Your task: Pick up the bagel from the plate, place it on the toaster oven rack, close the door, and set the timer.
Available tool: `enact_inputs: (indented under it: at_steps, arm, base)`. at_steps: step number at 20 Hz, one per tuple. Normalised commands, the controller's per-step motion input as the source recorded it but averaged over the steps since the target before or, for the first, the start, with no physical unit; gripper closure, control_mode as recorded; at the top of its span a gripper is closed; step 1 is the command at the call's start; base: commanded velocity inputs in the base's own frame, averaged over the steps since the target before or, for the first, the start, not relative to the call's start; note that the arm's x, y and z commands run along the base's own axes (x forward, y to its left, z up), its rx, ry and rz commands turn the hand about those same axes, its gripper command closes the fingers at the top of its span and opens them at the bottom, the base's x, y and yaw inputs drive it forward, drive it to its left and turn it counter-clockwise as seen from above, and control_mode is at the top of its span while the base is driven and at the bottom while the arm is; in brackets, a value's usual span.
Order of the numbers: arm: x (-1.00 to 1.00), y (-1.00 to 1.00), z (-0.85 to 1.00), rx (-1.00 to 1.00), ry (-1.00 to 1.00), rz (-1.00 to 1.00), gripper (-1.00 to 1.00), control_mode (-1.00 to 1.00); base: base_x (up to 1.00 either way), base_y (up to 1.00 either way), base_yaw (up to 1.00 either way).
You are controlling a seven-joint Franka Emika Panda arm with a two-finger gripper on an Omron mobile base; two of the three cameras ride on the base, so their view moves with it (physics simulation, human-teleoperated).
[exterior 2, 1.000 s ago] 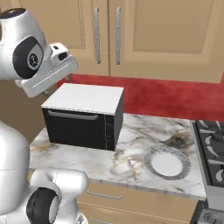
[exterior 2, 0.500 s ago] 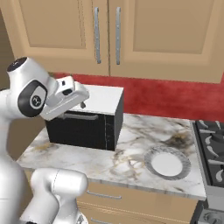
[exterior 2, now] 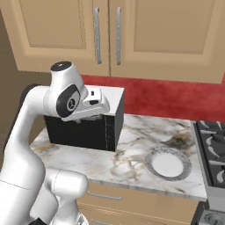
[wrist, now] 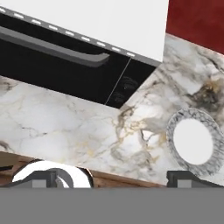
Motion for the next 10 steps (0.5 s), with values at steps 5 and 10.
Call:
enact_inputs:
  at_steps: [5,10]
  arm:
    - [0.29,0.0,-0.46,0.02,0.05,-0.02,-1.0,-1.0]
    - [0.0,0.0,-0.59,-0.03,-0.01,-0.13,-1.0,-1.0]
  base:
    - [0.0,0.0,0.0]
    - [0.0,0.0,0.0]
